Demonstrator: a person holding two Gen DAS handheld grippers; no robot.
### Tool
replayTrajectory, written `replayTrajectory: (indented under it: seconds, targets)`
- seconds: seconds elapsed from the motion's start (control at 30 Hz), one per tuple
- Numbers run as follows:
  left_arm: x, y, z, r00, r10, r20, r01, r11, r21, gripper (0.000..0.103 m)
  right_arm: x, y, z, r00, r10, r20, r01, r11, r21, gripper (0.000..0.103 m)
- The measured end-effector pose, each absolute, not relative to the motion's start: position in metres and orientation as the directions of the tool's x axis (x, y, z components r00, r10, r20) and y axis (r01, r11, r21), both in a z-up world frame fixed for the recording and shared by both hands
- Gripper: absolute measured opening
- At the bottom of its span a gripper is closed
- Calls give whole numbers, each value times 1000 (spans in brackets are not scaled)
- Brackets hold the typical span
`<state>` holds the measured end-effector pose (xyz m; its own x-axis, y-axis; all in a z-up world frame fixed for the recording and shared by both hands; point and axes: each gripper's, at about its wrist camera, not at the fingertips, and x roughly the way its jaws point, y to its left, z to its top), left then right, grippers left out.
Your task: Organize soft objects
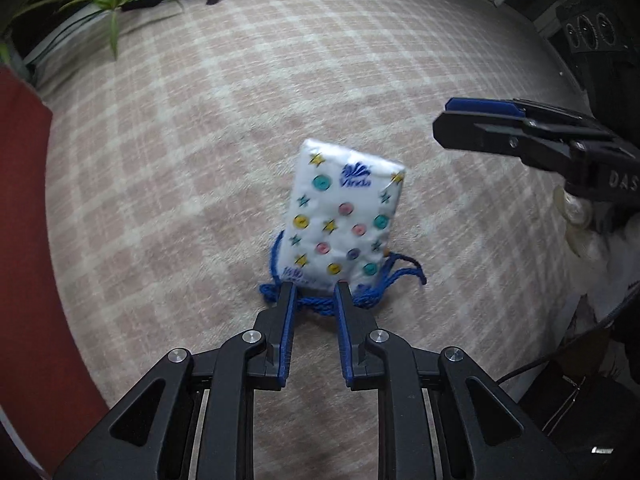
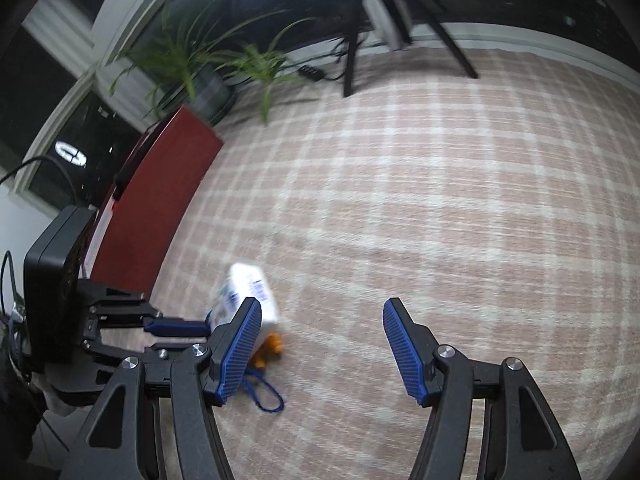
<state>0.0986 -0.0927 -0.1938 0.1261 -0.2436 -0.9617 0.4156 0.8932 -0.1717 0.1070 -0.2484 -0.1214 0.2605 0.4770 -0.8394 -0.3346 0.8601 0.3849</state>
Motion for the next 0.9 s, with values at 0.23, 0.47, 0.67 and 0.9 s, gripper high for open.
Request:
replayTrajectory:
  seconds: [0.23,0.47,0.67,0.9]
  targets:
    - [91,-81,-206,141,-247,-959,387,905,-177,17,93,-218,-125,197,495,-846,-404,827,390,60]
    - [75,-60,-201,151,-315,-937,356,902,-246,17,66,-184,-121,227,414,-882,-546,804,237,60]
    - [70,-41,-202,158,-353,-922,324,901,-289,17,57,-160,-135,212,359,-909,-608,777,164,60]
    - [71,-33,-201,161,-356,-921,325,900,-291,17,85,-170,-141,277,286,-917,-571,817,83,60]
